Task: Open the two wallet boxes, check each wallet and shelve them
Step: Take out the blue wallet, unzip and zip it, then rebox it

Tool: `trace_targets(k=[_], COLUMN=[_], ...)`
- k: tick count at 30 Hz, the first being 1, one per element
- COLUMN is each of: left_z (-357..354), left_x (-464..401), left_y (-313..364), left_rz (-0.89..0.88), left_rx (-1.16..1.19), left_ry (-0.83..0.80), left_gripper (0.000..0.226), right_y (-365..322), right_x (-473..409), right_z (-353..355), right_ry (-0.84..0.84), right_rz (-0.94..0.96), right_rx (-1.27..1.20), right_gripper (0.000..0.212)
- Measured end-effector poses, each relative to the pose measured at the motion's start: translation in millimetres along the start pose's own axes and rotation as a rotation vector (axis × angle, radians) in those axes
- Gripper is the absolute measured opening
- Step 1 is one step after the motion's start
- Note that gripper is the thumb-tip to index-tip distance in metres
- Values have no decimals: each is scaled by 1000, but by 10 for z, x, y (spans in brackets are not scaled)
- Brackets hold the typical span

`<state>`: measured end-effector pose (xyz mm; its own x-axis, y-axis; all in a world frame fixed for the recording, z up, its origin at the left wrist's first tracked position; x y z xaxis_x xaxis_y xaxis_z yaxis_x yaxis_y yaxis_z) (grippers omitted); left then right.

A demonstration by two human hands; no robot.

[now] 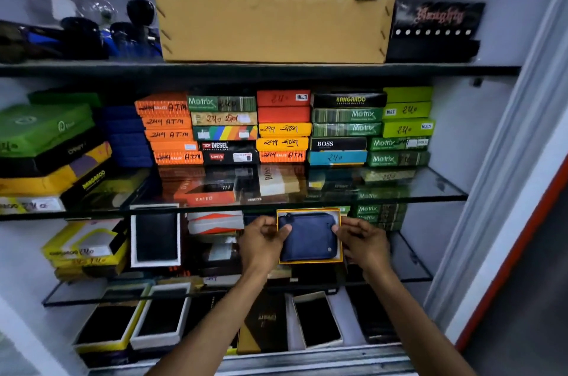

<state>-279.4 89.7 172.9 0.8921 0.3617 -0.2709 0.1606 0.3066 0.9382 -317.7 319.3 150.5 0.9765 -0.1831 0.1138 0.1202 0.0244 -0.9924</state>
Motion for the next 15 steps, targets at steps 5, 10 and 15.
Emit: trace_targets(k=[5,10,15], left_z=[-225,-260,-69], left_x=[-256,-323,-158], left_y=[-172,-291,-261], left_rz=[19,23,57], left_rx=[-88,-85,36], left_ry=[-35,-42,-50], left_gripper=[23,17,32], right_y=[124,273,240], right_x=[-359,-570,-376], right_z=[-40,-16,44], right_ry=[30,40,45], right_rz=[-34,-29,61], right_rx=[-6,-2,43], right_gripper=[22,22,36])
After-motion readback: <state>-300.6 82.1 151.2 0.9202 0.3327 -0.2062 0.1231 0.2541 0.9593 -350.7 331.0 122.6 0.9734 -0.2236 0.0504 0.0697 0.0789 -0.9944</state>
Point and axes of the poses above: each hand's wrist, its own x-axis away from the middle knuckle, its own z-axis out of the back of the hand, y = z × x, the point moved 5 cm from there along -x, towards the middle knuckle, and after that the axes turned 8 degrees about -z, right-handed, at the moved point
